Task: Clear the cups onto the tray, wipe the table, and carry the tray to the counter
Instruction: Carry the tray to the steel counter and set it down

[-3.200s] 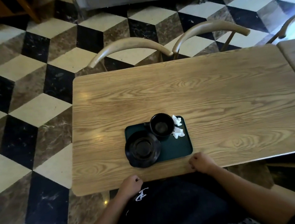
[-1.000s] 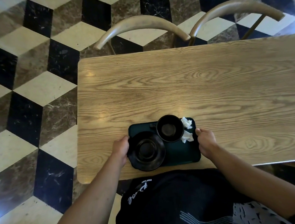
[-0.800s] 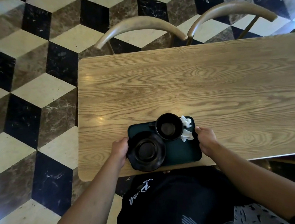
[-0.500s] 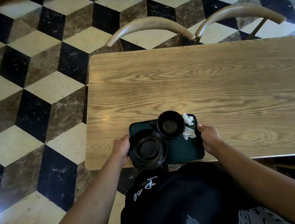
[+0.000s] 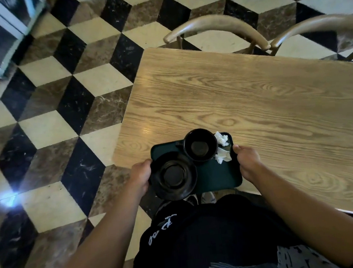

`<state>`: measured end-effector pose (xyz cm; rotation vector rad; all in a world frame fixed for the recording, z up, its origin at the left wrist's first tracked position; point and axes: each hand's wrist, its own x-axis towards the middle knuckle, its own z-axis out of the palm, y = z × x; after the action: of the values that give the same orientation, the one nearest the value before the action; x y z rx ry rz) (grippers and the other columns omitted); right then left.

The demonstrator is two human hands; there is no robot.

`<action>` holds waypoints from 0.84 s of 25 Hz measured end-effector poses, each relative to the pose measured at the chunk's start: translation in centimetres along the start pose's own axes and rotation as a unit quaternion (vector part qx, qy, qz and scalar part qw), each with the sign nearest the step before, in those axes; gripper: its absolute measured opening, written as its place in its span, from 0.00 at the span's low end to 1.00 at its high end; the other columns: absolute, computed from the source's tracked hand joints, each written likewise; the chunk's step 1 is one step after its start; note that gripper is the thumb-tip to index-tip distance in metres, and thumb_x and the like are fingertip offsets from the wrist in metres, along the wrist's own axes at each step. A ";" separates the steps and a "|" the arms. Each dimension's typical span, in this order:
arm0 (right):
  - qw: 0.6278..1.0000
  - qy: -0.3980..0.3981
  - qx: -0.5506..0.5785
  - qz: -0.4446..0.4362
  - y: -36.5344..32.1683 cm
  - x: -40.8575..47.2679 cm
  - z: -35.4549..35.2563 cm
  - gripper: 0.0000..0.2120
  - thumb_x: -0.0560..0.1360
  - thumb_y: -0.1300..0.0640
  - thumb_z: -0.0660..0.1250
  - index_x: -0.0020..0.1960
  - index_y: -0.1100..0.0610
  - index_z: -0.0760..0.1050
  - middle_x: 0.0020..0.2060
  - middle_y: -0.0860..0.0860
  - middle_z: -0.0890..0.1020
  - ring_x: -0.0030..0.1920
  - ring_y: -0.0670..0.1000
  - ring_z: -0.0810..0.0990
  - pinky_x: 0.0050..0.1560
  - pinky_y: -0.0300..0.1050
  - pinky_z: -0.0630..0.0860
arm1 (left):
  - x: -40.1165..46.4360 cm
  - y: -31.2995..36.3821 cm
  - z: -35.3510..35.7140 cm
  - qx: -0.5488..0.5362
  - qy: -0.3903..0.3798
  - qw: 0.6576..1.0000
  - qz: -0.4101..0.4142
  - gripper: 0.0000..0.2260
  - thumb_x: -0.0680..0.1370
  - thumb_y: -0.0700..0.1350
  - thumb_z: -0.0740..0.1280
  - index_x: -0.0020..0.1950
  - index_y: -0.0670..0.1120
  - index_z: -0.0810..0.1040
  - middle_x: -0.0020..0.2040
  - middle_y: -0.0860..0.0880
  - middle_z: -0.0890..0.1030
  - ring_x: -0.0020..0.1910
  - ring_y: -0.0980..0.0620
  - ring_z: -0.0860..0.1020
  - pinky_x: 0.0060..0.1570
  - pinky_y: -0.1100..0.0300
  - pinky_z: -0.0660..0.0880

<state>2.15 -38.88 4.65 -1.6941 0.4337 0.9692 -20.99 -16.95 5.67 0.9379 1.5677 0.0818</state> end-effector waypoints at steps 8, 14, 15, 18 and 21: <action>0.994 -0.056 -0.095 0.010 0.8 -1.8 2.7 0.15 0.80 0.60 0.65 0.36 0.58 0.82 0.37 0.58 0.84 0.39 0.57 0.82 0.46 0.55 0.80 | -3.2 -5.6 -4.6 -0.060 0.032 0.997 -0.037 0.13 0.84 0.45 0.63 0.57 0.39 0.84 0.51 0.40 0.88 0.49 0.40 0.86 0.40 0.51 0.82; 0.987 -0.079 -0.141 0.001 1.5 -4.1 6.3 0.11 0.81 0.61 0.65 0.42 0.59 0.82 0.40 0.58 0.85 0.40 0.58 0.83 0.43 0.48 0.78 | -3.8 -8.2 -8.2 -0.127 0.064 0.989 -0.036 0.12 0.83 0.43 0.63 0.58 0.38 0.83 0.53 0.38 0.87 0.48 0.41 0.84 0.47 0.48 0.81; 0.986 -0.088 -0.143 0.001 1.6 -4.5 7.0 0.11 0.81 0.60 0.65 0.43 0.59 0.83 0.41 0.59 0.85 0.42 0.59 0.84 0.44 0.49 0.79 | -3.7 -8.5 -8.9 -0.135 0.075 0.987 -0.039 0.12 0.82 0.43 0.63 0.57 0.38 0.83 0.52 0.38 0.87 0.47 0.41 0.84 0.48 0.48 0.81; 0.980 -0.099 -0.171 -0.003 2.1 -6.0 10.3 0.12 0.80 0.61 0.64 0.41 0.58 0.82 0.39 0.58 0.85 0.39 0.58 0.83 0.42 0.49 0.78 | -3.1 -9.5 -11.9 -0.155 0.094 0.983 -0.040 0.10 0.83 0.43 0.64 0.54 0.40 0.82 0.50 0.39 0.86 0.45 0.42 0.83 0.48 0.47 0.80; 0.979 -0.100 -0.179 -0.018 2.9 -7.5 14.1 0.14 0.80 0.62 0.64 0.36 0.58 0.80 0.37 0.58 0.83 0.37 0.57 0.81 0.43 0.50 0.78 | -1.9 -9.7 -15.5 -0.175 0.111 0.977 -0.038 0.08 0.82 0.43 0.66 0.52 0.40 0.82 0.48 0.40 0.86 0.43 0.42 0.83 0.48 0.47 0.81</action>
<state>-9.81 -28.32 7.51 -1.8905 0.0972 1.2330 -39.39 -17.59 5.87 0.6060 1.7219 0.4091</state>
